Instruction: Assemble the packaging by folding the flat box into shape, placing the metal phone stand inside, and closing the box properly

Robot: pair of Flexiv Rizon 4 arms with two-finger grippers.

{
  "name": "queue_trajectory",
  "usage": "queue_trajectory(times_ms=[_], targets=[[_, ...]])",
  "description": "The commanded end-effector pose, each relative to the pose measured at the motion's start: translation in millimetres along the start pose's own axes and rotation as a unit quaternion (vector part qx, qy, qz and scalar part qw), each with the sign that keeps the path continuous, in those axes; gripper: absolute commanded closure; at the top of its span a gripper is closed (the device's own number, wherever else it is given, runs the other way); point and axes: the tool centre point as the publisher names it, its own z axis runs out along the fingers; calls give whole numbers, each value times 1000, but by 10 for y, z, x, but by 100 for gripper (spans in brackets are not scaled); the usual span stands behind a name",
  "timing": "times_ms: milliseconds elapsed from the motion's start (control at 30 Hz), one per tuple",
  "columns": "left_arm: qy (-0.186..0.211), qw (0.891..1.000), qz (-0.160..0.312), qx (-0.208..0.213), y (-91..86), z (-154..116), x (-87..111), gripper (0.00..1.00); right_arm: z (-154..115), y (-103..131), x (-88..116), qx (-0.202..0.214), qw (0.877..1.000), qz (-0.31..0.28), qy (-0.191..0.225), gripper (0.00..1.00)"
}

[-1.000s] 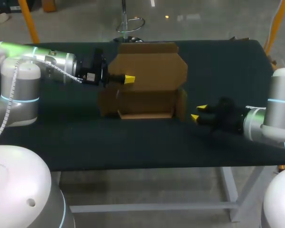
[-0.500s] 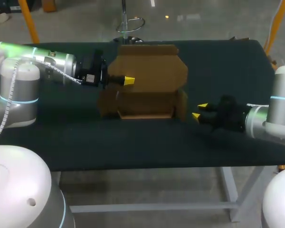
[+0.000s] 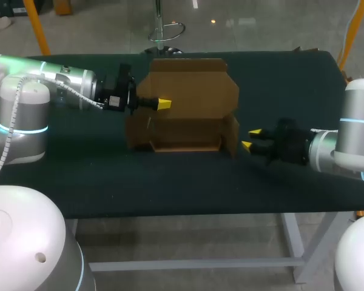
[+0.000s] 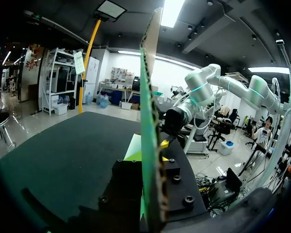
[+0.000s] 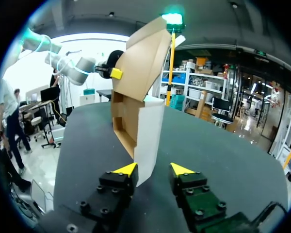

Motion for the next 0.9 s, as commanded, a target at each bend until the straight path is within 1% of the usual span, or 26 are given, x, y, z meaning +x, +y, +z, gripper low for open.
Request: queue_trajectory(times_ms=[33, 167, 400, 900], targets=[[1, 1000, 0, -2, 48, -10, -10, 100, 113, 13, -9, -3, 1000, 2, 6, 54], [1, 1000, 0, -2, 48, -10, -10, 100, 139, 58, 35, -8, 1000, -6, 11, 54], [1, 1000, 0, -2, 48, -10, -10, 100, 181, 76, 28, -8, 1000, -8, 17, 54], [1, 1000, 0, -2, 48, -10, -10, 100, 427, 194, 276, -7, 998, -33, 47, 54]])
